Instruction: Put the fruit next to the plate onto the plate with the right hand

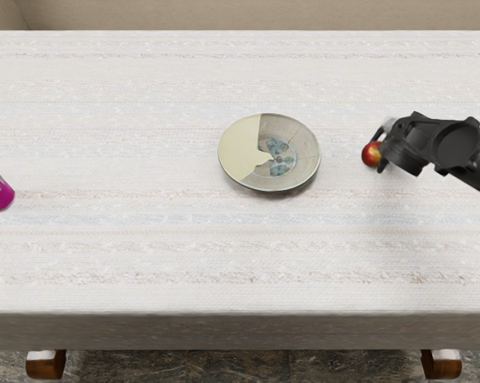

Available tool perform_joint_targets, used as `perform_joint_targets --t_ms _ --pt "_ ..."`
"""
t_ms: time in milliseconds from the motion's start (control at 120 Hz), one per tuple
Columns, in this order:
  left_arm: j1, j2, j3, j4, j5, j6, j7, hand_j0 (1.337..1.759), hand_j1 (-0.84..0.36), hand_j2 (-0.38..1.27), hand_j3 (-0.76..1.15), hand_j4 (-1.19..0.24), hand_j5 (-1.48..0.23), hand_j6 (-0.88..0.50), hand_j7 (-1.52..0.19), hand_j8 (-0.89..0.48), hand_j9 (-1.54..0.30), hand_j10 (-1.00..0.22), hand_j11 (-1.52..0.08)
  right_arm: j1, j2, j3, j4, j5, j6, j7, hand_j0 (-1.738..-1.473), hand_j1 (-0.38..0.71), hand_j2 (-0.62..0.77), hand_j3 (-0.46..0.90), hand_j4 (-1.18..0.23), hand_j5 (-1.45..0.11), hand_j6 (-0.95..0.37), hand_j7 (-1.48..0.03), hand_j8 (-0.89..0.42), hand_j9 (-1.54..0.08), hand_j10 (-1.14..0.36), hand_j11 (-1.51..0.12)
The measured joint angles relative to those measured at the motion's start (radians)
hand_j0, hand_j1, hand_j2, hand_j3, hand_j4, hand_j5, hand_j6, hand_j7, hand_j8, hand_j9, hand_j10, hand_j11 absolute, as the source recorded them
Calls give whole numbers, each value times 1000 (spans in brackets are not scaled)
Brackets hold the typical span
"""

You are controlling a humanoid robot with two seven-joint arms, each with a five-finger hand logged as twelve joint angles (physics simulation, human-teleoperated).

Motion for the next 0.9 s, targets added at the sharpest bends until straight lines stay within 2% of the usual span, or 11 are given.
perform_joint_targets --t_ms 142,325,542,592,750,900 --pt "7 0 1 0 0 0 0 1658 349 0 0 -1 0 -1 0 -1 0 0 0 24 -16 5 44 1 -2 1 -1649 248 31 0 -550 -895 -465 -886 -561 -868 -671 -899" --pt "13 0 1 0 0 0 0 1658 349 0 0 -1 0 -1 0 -1 0 0 0 48 -29 19 77 2 -1 1 -1648 227 -21 -1 -572 -907 -500 -885 -622 -895 -667 -909" --pt "16 0 1 0 0 0 0 1658 349 0 0 -1 0 -1 0 -1 0 0 0 96 -44 32 137 2 -3 1 -1648 255 -24 0 -550 -908 -493 -884 -648 -904 -666 -910" --pt "16 0 1 0 0 0 0 1658 349 0 0 -1 0 -1 0 -1 0 0 0 110 -45 38 157 2 -4 1 -1647 230 -58 -1 -559 -911 -497 -884 -651 -910 -663 -916" --pt "16 0 2 0 0 0 0 1658 349 0 0 -1 0 -1 0 -1 0 0 0 150 -45 64 219 2 -12 1 -1647 213 -30 0 -593 -908 -525 -884 -665 -911 -663 -915" --pt "16 0 2 0 0 0 0 1658 349 0 0 -1 0 -1 0 -1 0 0 0 168 -41 85 243 2 -14 1 -1648 213 -24 -1 -601 -907 -537 -884 -665 -909 -664 -912"
